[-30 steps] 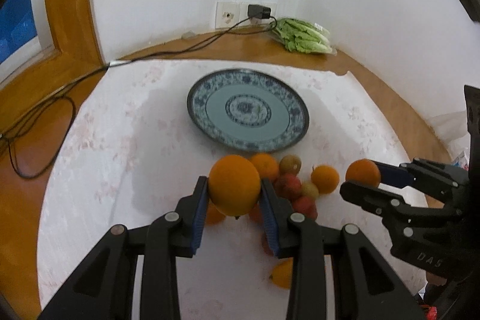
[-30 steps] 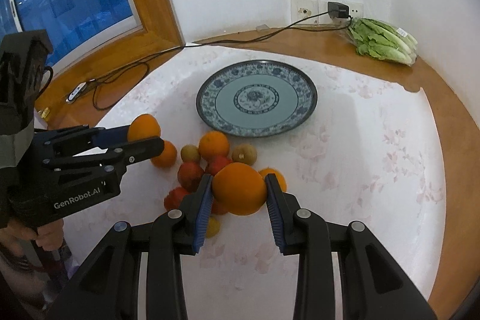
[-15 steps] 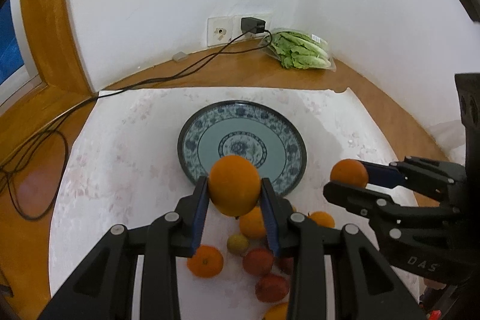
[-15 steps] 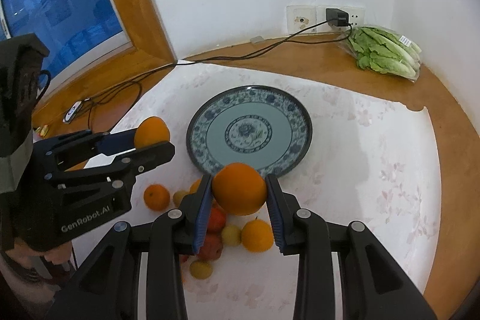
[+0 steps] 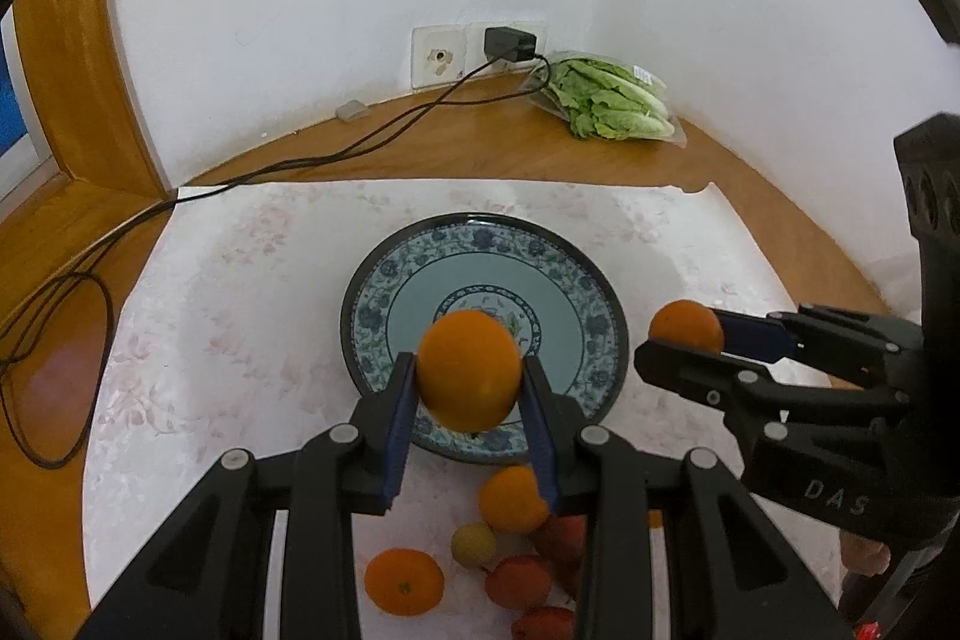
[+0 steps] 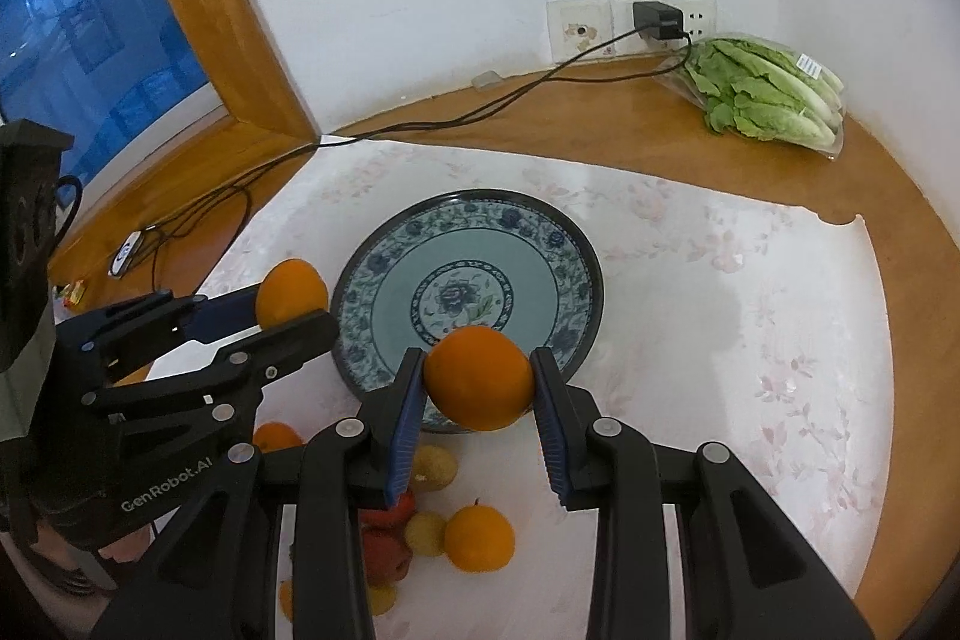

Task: Organize fruits
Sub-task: 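Carry the orange in the right tool over the plate while the left tool carries its orange there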

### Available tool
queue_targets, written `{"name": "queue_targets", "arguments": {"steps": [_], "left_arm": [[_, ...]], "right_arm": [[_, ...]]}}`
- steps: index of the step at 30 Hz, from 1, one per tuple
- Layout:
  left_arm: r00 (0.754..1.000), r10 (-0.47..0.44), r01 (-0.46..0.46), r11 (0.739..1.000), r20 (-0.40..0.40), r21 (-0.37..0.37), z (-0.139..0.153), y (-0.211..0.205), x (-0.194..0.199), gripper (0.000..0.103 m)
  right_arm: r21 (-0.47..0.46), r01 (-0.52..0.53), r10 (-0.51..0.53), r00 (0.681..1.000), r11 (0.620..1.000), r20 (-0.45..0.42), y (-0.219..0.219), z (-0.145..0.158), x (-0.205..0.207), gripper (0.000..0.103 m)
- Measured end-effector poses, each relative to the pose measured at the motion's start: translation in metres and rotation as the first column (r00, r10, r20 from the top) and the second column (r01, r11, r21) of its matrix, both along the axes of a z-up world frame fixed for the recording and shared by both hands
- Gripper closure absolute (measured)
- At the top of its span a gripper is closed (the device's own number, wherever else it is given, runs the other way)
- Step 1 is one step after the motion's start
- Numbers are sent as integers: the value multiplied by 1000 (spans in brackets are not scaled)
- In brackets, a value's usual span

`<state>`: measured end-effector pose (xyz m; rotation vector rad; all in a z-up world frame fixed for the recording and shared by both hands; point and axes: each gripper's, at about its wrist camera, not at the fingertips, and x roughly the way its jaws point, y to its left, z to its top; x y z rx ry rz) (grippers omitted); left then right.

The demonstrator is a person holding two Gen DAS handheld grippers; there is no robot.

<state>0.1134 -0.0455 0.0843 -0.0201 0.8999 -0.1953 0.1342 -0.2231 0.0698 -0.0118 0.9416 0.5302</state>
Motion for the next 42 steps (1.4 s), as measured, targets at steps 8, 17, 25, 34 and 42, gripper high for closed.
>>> {"name": "queue_targets", "arguments": {"steps": [8,17,25,34,42], "left_arm": [[1000,9,-9,1000,-18,5,-13,0,17,68],[1000,18,-17,1000,-23,25,-27,-2,34,68],[999,22,-20,999,-45,31,-40,-5,47,68],[997,31,-29,999,-72,32,-54,-3,58,68],[995,35,-33,999,-96,24,-63,-2,64,68]], "right_arm": [[-8,10,-10,1000,1000,-25,0,-17,20,67],[-27,-1,1,1000,1000,-26,7,-29,35,67],[-65,-16,14,1000,998,-22,15,-36,46,67],[-104,-27,26,1000,994,-9,23,-46,56,67],[-115,-27,25,999,993,-24,24,-57,63,67]]}}
